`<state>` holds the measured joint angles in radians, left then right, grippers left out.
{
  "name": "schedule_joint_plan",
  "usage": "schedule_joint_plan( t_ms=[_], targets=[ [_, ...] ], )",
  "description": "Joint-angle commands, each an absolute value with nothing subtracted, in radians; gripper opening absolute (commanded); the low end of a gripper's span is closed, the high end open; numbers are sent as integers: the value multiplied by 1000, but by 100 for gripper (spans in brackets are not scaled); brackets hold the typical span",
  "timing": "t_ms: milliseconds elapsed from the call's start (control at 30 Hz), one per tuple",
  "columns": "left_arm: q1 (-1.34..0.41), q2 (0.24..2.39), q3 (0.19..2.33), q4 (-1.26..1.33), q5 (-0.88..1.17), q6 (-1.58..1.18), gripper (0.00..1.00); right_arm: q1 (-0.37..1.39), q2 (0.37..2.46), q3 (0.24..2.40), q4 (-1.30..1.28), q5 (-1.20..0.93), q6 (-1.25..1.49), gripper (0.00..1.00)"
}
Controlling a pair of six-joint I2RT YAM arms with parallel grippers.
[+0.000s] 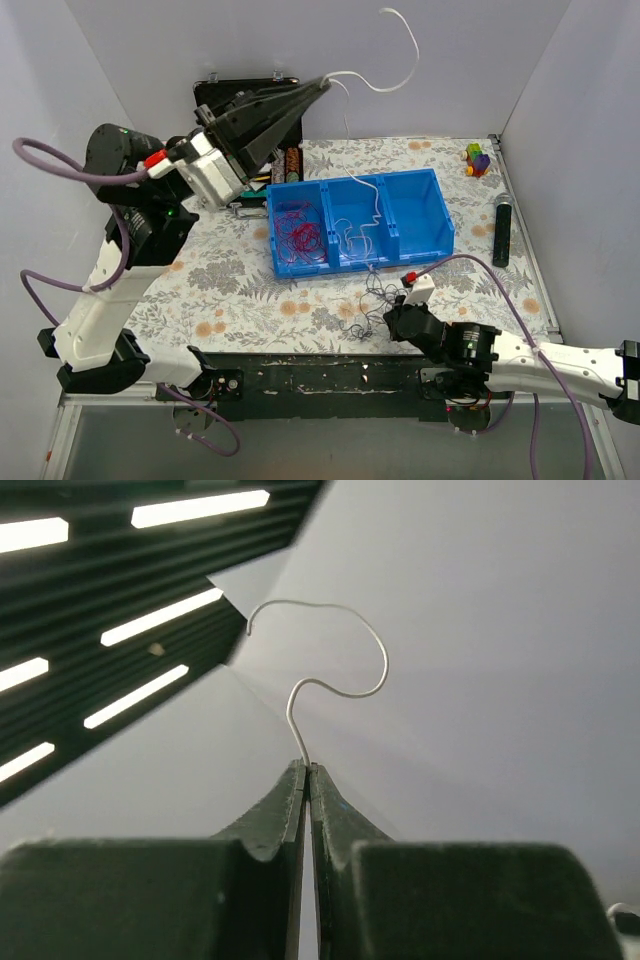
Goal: Untangle the cables
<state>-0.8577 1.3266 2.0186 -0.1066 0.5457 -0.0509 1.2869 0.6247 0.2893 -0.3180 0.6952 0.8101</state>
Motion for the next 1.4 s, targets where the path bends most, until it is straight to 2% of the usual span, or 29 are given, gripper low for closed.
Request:
schedule_joint_plan(
  t_ms=[0, 100, 200, 400, 633, 833, 967, 1233, 1333, 1367],
  targets=[
    [-861, 1312, 1984, 242, 454, 139, 0, 1285, 637, 294, -310, 698, 836, 3],
    [-861, 1351, 1997, 363, 420, 248, 0, 1285, 649, 305, -328, 695, 834, 7],
    [-861, 1394, 2098, 304, 425, 247, 0, 1285, 641, 331, -353, 692, 833, 16],
    [-861, 1351, 1996, 308, 466, 241, 0, 1285, 563, 431, -382, 673, 737, 46],
    [-861, 1304, 1893, 305, 469, 239, 0, 1285, 517, 561, -238, 574, 511, 69],
    [-861, 1307, 1905, 276, 482, 235, 0, 1287, 601, 583, -88, 569, 394, 81],
    [-862, 1308, 1919, 264, 486, 238, 0, 1285, 633, 560, -11, 592, 345, 83],
    [-864, 1322, 1950, 258, 491, 232, 0, 1285, 715, 482, 213, 555, 350, 73],
    [-865, 1325, 1957, 258, 492, 232, 0, 1285, 777, 479, 250, 589, 357, 67],
    [-865, 1325, 1960, 258, 492, 235, 0, 1287, 790, 480, 258, 601, 357, 60]
  ],
)
